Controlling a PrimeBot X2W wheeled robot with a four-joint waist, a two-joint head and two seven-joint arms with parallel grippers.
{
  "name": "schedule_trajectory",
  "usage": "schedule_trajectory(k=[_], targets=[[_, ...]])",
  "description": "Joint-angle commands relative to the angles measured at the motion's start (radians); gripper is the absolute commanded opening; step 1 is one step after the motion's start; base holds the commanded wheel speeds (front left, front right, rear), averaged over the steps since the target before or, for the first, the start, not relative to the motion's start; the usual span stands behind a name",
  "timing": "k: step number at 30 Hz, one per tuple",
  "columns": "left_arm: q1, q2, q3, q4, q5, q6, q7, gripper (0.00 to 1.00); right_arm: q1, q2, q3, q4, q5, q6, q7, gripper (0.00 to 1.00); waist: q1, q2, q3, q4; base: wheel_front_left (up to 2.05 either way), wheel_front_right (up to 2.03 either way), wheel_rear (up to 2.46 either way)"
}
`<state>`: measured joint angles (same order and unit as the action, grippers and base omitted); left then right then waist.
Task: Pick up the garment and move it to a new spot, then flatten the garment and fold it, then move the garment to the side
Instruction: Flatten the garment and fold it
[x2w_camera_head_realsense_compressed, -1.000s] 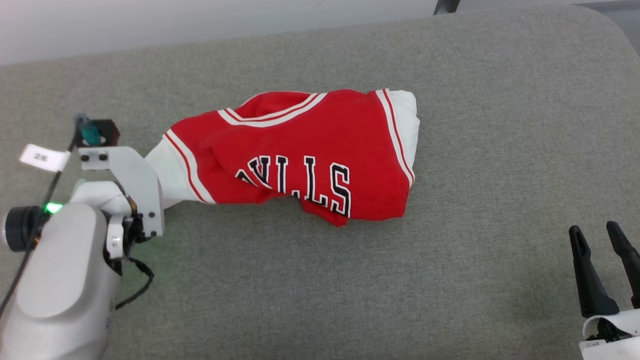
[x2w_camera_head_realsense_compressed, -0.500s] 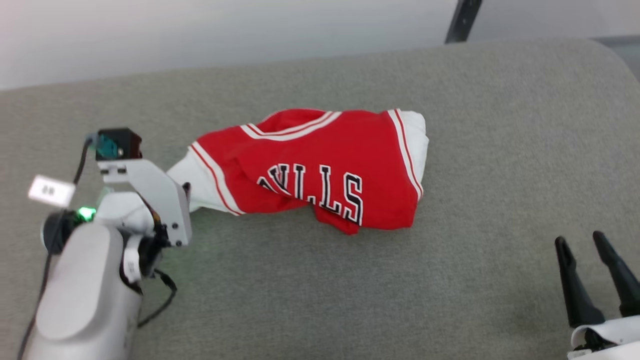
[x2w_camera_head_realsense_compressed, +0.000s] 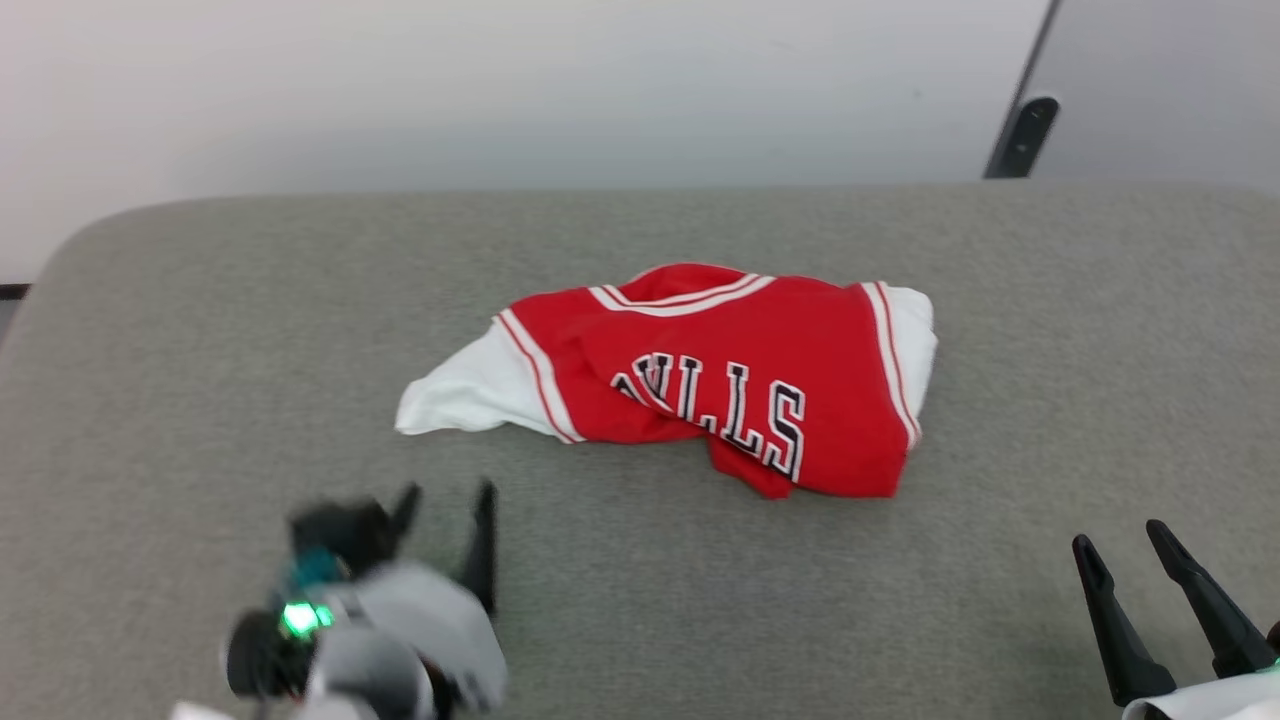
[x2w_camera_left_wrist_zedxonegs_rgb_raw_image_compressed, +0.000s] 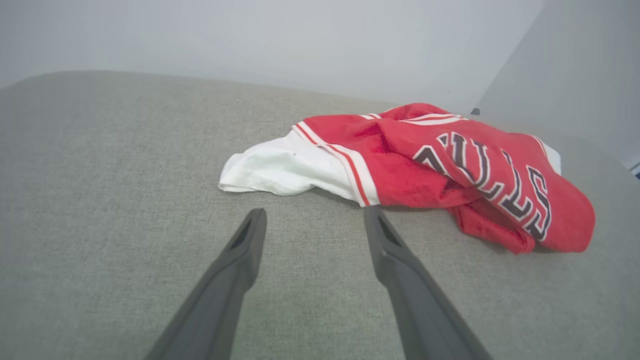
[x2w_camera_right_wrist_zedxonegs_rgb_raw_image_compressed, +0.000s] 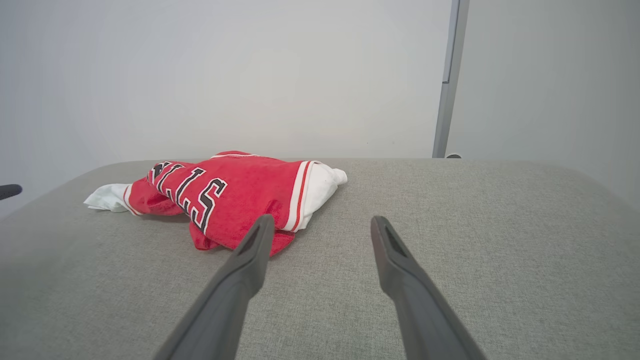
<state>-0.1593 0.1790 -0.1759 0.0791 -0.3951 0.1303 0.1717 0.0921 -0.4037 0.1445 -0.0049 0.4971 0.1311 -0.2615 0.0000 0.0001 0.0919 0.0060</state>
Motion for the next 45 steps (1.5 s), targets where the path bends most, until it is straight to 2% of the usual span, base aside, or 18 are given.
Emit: schedule_trajectory(k=[1,5,7,12,19,26,32,35,45], targets=[[0.056,0.001,-0.029,-0.011,0.043,-0.001,-0.052,1.0,-0.012,-0.011,0.006,0.013,0.007,-0.001,-0.005,1.0,0.0,-0.0001,-0.037,0.052,0.0,0.0,0.0],[0.158,-0.052,-0.066,-0.009,0.053,0.004,-0.184,1.0,-0.031,-0.039,0.015,0.05,0.008,-0.001,-0.005,1.0,0.0,-0.0001,-0.053,0.097,0.0,0.0,0.0],[0.2,-0.075,-0.075,-0.016,0.057,0.024,-0.246,1.0,-0.052,-0.053,0.021,0.071,0.013,-0.001,-0.002,1.0,0.0,-0.0001,-0.058,0.117,0.0,0.0,0.0],[0.258,-0.094,-0.137,-0.018,0.113,0.051,-0.342,1.0,-0.131,-0.106,0.048,0.132,0.034,-0.001,0.049,1.0,0.0,-0.0001,-0.062,0.168,0.0,0.0,0.0],[0.287,-0.104,-0.185,-0.012,0.155,0.083,-0.392,1.0,-0.347,-0.179,0.125,0.29,0.131,-0.001,0.314,1.0,0.0,-0.0001,-0.047,0.222,0.0,0.0,0.0],[0.269,-0.117,-0.231,-0.002,0.179,0.105,-0.421,1.0,-0.56,-0.213,0.216,0.477,0.219,-0.001,0.586,1.0,0.0,-0.0001,-0.004,0.273,0.0,0.0,0.0],[0.251,-0.126,-0.276,-0.016,0.179,0.127,-0.435,1.0,-0.673,-0.264,0.303,0.594,0.279,-0.001,0.733,1.0,0.0,-0.0001,0.043,0.314,0.0,0.0,0.0],[0.242,-0.127,-0.302,-0.023,0.179,0.138,-0.437,1.0,-0.705,-0.309,0.358,0.612,0.294,-0.001,0.752,1.0,0.0,-0.0001,0.07,0.331,0.0,0.0,0.0],[0.212,-0.129,-0.381,-0.07,0.159,0.197,-0.436,1.0,-0.768,-0.351,0.456,0.651,0.376,-0.001,0.724,1.0,0.0,-0.0001,0.128,0.36,0.0,0.0,0.0]])
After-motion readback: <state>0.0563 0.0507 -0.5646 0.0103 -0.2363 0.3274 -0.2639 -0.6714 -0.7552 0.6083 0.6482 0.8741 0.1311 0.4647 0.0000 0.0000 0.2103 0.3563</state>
